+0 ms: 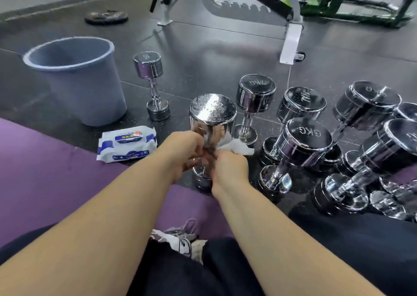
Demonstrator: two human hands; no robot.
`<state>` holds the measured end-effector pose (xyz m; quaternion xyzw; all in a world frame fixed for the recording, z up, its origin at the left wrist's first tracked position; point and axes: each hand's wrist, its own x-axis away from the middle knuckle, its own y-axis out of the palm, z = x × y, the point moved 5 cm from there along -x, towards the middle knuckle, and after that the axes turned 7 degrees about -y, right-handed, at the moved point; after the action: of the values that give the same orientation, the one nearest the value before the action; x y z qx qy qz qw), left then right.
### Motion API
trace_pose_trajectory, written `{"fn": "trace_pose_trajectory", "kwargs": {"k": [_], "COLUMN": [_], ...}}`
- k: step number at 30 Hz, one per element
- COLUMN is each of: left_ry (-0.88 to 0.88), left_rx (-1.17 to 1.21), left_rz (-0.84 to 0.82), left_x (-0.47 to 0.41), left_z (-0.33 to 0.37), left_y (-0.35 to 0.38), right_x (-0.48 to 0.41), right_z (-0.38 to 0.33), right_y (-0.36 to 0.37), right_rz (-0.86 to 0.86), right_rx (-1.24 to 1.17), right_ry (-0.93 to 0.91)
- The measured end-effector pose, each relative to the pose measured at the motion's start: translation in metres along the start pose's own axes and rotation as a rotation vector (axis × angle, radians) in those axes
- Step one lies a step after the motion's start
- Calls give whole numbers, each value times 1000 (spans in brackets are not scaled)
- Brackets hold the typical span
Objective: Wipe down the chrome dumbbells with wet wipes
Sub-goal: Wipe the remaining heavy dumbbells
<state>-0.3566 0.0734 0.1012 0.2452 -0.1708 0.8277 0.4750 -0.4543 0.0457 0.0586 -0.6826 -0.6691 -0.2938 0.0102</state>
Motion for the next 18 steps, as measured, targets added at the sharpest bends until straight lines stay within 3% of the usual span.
{"fn": "trace_pose_trajectory", "kwargs": {"k": [2, 8, 11, 16, 18], "left_ry": [-18, -108, -16, 399, 412], "left_rx": [-22, 7, 93, 399, 433], "left_rz": [-96, -175, -31, 343, 341], "left_x": [6, 9, 9, 16, 15], "left_z": [-4, -15, -11, 10, 11], "left_y": [5, 7, -4, -20, -14], "right_x": [6, 15, 19, 18, 14], "right_z": [-5, -22, -28, -45, -52], "right_y": [-5, -15, -13, -9, -7], "right_rz": [4, -89, -81, -41, -31], "right_rx": [37, 129, 176, 15, 13], "right_ry": [-20, -99, -202, -288, -305]}}
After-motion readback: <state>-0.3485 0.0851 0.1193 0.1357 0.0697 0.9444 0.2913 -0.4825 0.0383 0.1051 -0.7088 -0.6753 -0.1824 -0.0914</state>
